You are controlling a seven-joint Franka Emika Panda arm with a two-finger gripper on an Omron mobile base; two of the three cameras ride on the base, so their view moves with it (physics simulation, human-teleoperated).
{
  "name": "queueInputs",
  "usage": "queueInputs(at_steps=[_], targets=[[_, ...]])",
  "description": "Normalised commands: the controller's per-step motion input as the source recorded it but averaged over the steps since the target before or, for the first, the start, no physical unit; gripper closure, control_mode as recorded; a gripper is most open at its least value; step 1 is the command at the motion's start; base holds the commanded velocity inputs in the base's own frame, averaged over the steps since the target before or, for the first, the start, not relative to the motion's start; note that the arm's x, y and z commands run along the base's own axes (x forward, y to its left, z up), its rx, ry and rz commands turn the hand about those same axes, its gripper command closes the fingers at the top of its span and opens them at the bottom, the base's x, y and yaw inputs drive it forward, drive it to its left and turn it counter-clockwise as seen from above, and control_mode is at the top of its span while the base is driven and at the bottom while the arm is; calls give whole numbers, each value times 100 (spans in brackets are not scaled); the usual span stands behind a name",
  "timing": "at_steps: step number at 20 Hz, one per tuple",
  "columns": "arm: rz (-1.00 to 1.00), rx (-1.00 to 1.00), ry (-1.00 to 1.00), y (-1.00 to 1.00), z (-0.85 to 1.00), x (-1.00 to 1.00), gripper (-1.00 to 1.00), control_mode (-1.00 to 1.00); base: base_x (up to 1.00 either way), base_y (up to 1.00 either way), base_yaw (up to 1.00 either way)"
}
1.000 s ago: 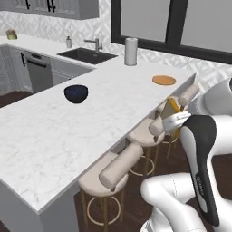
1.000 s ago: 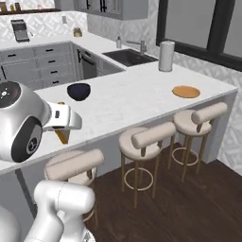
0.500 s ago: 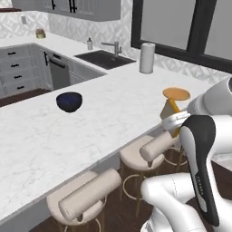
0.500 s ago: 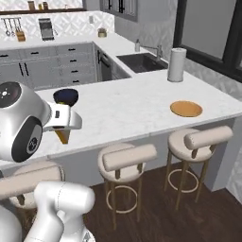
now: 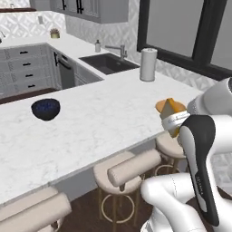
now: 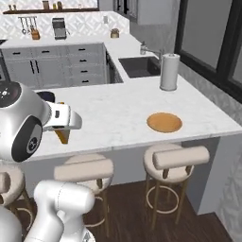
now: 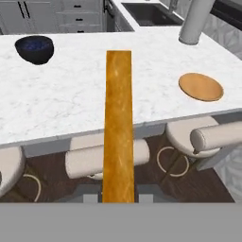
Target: Start the toaster. Once the lever pops up, take the bread to the plate on the dining counter.
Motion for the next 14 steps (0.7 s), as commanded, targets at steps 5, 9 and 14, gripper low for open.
queueInputs(at_steps=[5,9,14], targets=[[0,0,0,0,0,0,100,100,24,-100,29],[0,0,0,0,0,0,100,100,33,-100,28],[0,0,0,0,0,0,100,100,27,-100,26]])
